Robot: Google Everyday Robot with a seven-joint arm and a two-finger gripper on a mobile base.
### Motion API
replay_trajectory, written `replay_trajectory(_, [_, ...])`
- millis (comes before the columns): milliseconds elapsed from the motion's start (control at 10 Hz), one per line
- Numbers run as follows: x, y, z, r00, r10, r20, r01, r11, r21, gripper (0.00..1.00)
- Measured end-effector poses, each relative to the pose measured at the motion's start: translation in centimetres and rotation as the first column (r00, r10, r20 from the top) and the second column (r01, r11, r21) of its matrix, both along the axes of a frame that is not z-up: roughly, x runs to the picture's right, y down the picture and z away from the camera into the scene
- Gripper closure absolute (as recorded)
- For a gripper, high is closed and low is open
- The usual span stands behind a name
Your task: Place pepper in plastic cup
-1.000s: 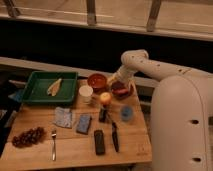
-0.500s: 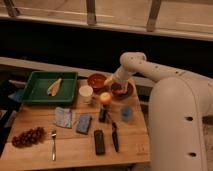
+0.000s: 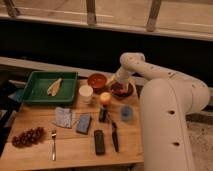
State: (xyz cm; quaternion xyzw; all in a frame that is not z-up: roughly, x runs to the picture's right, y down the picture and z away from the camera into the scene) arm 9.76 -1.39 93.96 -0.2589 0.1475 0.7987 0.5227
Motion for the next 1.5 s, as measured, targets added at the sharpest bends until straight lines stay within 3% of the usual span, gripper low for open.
replay_trajectory(300, [0.4, 0.7, 0.1, 1.0, 0.013, 0.008, -0.013, 0.9997, -0.02, 0.2])
replay_trajectory(700, [-1.5, 1.8, -1.2, 0.998, 0.013, 0.065, -0.011, 0.9995, -0.029, 0.2])
replay_trajectory(900, [-1.9, 2.1, -1.3, 0.997, 0.015, 0.076, -0.012, 0.9993, -0.034, 0.33])
replay_trajectory(1400, [-1.6, 1.2, -0.5, 0.998, 0.025, 0.061, -0.024, 0.9995, -0.022, 0.86])
replay_trajectory(1500, [-1.5, 1.0, -0.5, 0.998, 0.028, 0.056, -0.027, 0.9995, -0.016, 0.91])
